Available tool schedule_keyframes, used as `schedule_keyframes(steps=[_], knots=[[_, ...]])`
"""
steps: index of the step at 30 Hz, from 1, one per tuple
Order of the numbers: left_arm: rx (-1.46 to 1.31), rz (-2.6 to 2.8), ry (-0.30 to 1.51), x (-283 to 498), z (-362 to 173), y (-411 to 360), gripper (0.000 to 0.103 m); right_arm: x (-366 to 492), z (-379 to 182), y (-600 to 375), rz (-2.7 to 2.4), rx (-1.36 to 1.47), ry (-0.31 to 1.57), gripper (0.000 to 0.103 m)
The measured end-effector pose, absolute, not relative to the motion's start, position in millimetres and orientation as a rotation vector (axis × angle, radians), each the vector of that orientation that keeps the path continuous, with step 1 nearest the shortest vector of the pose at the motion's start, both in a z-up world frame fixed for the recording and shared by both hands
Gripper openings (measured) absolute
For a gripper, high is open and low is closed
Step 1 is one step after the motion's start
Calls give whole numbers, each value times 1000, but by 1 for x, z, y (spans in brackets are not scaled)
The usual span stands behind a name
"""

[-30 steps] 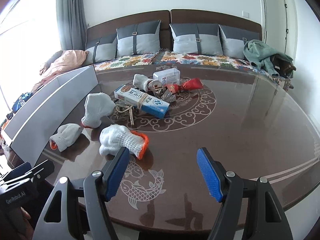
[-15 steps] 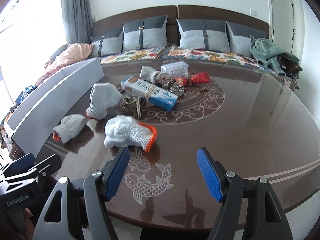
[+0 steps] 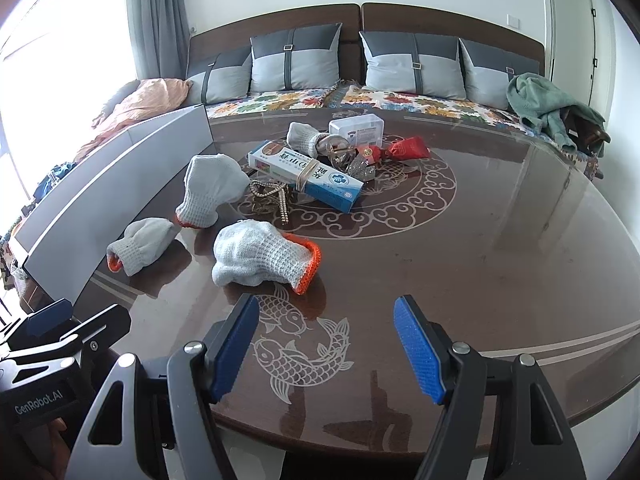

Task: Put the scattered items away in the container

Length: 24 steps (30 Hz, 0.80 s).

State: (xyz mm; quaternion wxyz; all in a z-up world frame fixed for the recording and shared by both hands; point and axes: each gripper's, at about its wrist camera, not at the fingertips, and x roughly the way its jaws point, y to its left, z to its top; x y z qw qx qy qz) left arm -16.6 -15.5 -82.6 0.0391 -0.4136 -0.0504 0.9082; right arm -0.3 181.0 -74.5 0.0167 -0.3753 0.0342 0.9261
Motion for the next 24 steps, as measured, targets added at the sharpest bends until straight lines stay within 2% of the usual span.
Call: schedule_keyframes(steps=[24], knots=[[-1274, 2778, -134, -17, -84, -13, 103, 0, -76, 177, 2891, -1182, 86, 71]])
